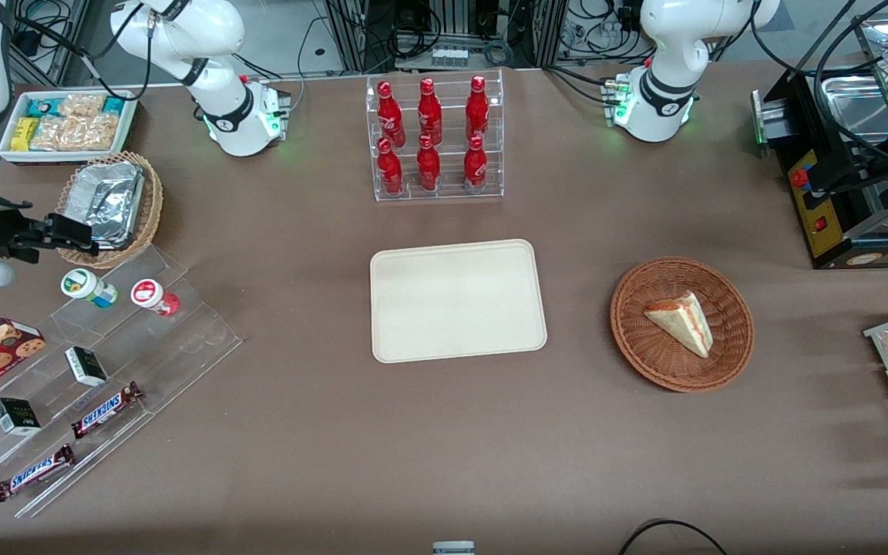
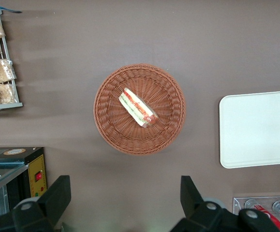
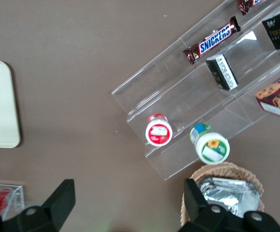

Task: Place green gum on tray
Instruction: 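Move the right gripper over the green-lidded gum tub on the acrylic stand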

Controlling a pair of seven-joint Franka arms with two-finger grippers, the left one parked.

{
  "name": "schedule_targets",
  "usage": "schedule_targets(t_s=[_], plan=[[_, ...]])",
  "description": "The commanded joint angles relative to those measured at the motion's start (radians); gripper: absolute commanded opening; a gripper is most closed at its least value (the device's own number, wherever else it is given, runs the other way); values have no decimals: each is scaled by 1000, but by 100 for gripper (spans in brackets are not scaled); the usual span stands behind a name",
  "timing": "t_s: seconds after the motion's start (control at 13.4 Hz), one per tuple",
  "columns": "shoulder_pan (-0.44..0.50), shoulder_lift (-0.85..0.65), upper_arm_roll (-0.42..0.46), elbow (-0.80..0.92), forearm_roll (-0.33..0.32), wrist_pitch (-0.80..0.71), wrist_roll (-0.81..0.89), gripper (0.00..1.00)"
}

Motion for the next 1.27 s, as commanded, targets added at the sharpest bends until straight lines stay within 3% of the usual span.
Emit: schedule_targets(t_s=[0.0,0.6,1.2], plan=[[-26,-66,0,-131,4,102,-112,100],[-145,-141,-10,-427,4,466,-592,100],[-196,-81,-12,-490,5,603,-764,100]])
